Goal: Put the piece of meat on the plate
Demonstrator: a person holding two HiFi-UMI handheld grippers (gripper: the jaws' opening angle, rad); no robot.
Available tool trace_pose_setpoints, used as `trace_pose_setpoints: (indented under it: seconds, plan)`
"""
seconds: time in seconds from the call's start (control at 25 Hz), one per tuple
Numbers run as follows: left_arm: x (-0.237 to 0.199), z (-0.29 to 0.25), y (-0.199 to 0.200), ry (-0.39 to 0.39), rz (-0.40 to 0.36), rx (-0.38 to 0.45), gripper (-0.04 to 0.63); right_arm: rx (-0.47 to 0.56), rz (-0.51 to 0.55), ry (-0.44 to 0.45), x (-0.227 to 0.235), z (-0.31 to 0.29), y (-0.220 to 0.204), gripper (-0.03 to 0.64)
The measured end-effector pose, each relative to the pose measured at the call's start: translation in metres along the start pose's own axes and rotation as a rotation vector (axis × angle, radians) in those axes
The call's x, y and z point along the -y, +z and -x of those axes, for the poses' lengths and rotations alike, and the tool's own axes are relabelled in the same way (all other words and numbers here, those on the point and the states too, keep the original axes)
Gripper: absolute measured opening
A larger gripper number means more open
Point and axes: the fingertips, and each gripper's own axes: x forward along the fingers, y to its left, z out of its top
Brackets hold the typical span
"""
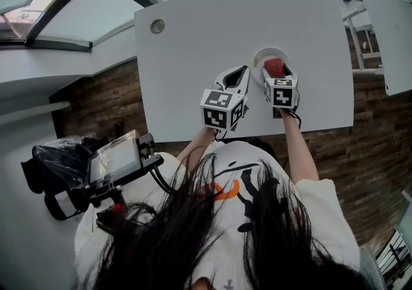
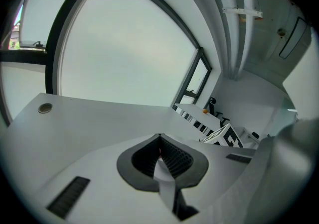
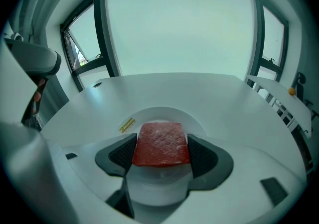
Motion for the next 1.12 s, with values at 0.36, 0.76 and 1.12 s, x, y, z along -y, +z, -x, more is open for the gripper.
trace_pose_setpoints:
  seconds: [0.36,0.76,1.12]
  plan:
    - [-0.0003,-0.0010,0.0001,0.001,0.006,-0.003,0.006,-0.011,-0.002,0.006,0.0003,-0.0004,0.0000,0.314]
    - [-0.0015,-0.0020,0.0003,0.003,0.007,-0.004,0.006,-0.015,-0.002,0.010,0.0013,-0.0017,0.0008,0.314]
    - [-0.0012,-0.0027,-0.0007,0.001,0.003,-0.006,0.006,-0.005,-0.076,0.014,0.0073,0.0023,0.0060,0.314]
